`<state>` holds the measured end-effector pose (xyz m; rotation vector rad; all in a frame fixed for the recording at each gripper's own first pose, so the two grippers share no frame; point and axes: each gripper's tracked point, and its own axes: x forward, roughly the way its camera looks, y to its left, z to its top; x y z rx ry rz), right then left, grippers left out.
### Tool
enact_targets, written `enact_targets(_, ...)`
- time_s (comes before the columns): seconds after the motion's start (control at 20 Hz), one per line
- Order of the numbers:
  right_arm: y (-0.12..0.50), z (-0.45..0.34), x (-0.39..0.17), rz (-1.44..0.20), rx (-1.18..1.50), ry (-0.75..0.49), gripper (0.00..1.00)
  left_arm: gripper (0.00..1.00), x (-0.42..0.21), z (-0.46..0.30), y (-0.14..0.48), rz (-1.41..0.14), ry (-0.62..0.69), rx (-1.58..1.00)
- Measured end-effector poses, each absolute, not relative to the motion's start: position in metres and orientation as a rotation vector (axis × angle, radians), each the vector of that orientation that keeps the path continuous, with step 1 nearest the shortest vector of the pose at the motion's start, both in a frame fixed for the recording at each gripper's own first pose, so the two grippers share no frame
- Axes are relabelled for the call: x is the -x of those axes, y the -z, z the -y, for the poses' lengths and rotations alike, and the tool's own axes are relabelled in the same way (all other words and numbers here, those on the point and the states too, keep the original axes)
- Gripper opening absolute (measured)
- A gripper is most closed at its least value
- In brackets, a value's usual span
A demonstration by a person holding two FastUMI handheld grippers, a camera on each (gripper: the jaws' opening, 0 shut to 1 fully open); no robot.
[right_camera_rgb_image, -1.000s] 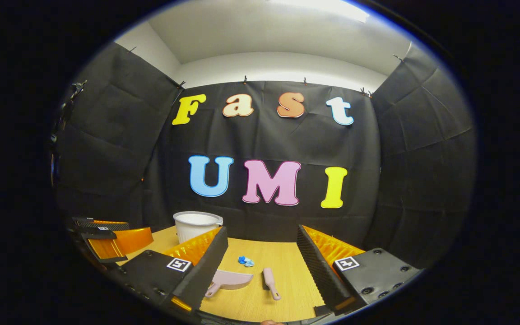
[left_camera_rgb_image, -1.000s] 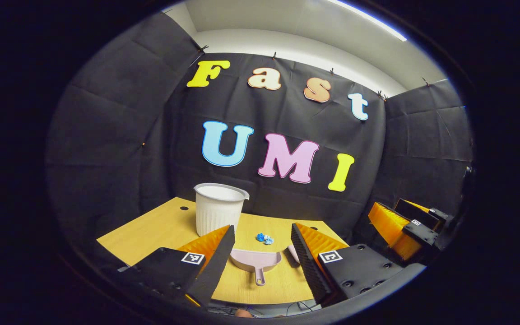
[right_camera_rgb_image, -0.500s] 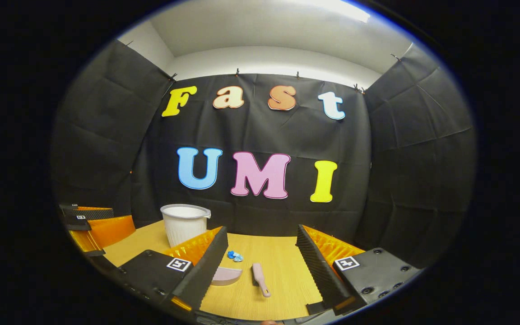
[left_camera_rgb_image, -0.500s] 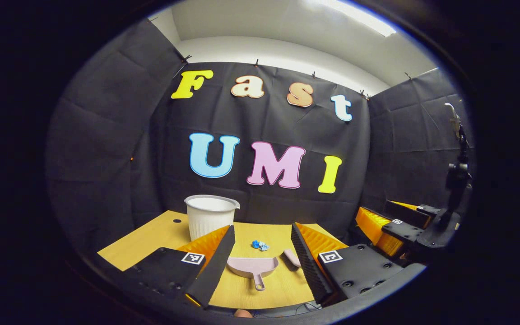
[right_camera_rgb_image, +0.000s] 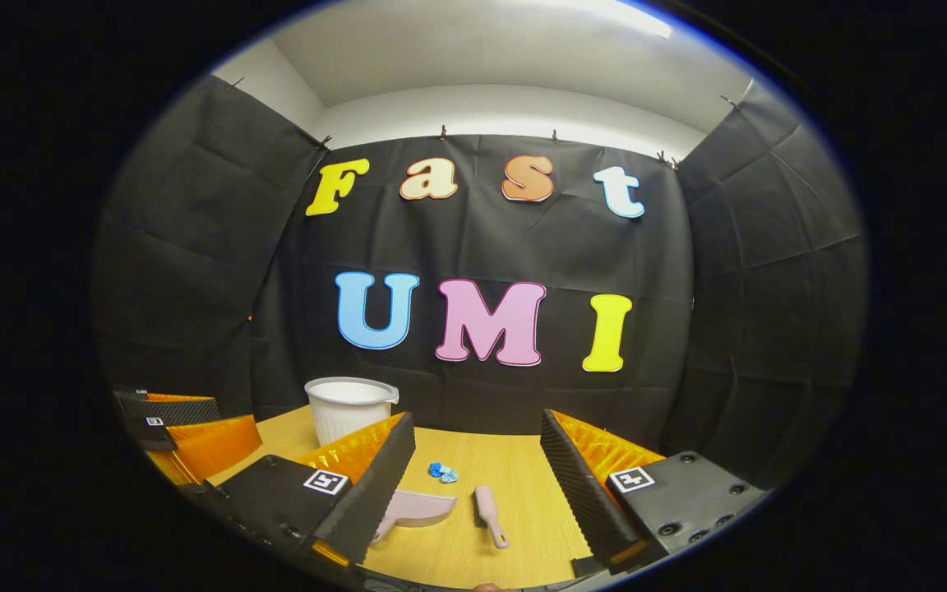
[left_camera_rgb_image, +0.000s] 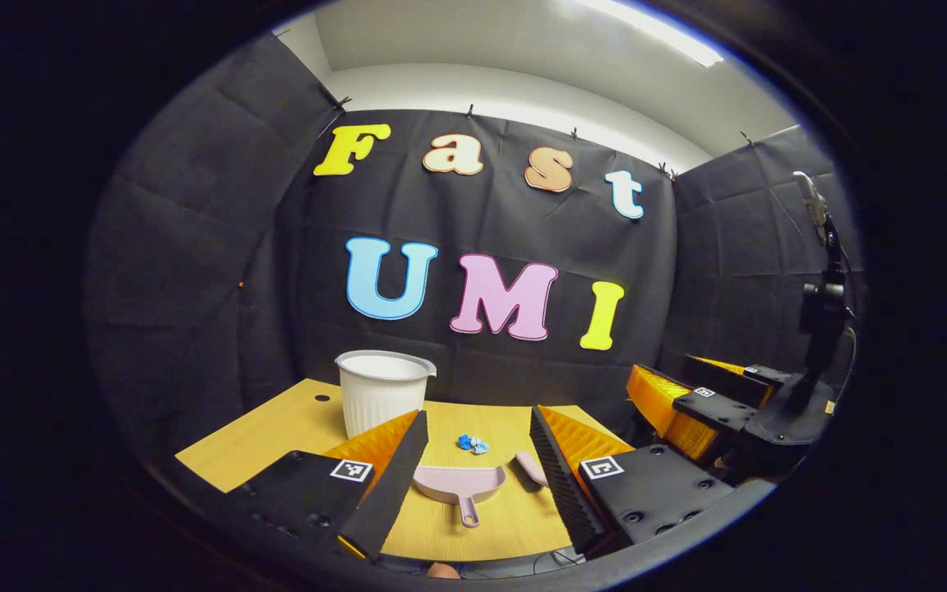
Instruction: Pick up the small broom and dustpan from the desktop, sweep the trash into the dustpan with the broom, and then empty the trash into the garbage bin.
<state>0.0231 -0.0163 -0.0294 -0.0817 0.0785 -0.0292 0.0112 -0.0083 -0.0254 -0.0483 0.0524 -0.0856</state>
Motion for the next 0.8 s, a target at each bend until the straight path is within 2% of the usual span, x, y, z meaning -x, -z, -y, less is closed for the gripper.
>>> enact_targets(0.05,0.026,0.018,-0.025,-0.064,0.1,0.028,0.99,0.75,-0.013,0.011,0.027,-0.054,0.09,0.043)
enact_targets(0.1,0.026,0.02,-0.028,-0.056,0.116,0.027,0.94,0.75,-0.015,0.013,0.033,-0.059,0.092,0.041)
enact_targets(0.15,0.029,0.022,-0.032,-0.061,0.125,0.028,0.98,0.75,-0.019,0.014,0.037,-0.067,0.093,0.042)
enact_targets(0.2,0.035,0.025,-0.034,-0.08,0.127,0.025,0.95,0.75,-0.023,0.015,0.043,-0.08,0.092,0.048)
enact_targets(0.35,0.047,0.037,-0.047,-0.128,0.151,0.039,0.94,0.75,-0.038,0.012,0.066,-0.162,0.058,0.076)
enact_targets(0.4,0.045,0.046,-0.053,-0.123,0.182,0.053,0.99,0.75,-0.044,0.011,0.075,-0.193,0.046,0.087)
enact_targets(0.45,0.042,0.054,-0.062,-0.114,0.21,0.061,0.96,0.75,-0.049,0.011,0.077,-0.208,0.041,0.097)
enact_targets(0.5,0.04,0.059,-0.071,-0.103,0.231,0.061,1.0,0.75,-0.056,0.011,0.078,-0.216,0.043,0.106)
enact_targets(0.65,0.041,0.071,-0.099,-0.089,0.256,0.065,1.0,0.75,-0.078,0.011,0.084,-0.25,0.041,0.11)
enact_targets(0.8,0.058,0.081,-0.135,-0.117,0.286,0.063,0.96,0.75,-0.105,0.013,0.114,-0.38,0.015,0.088)
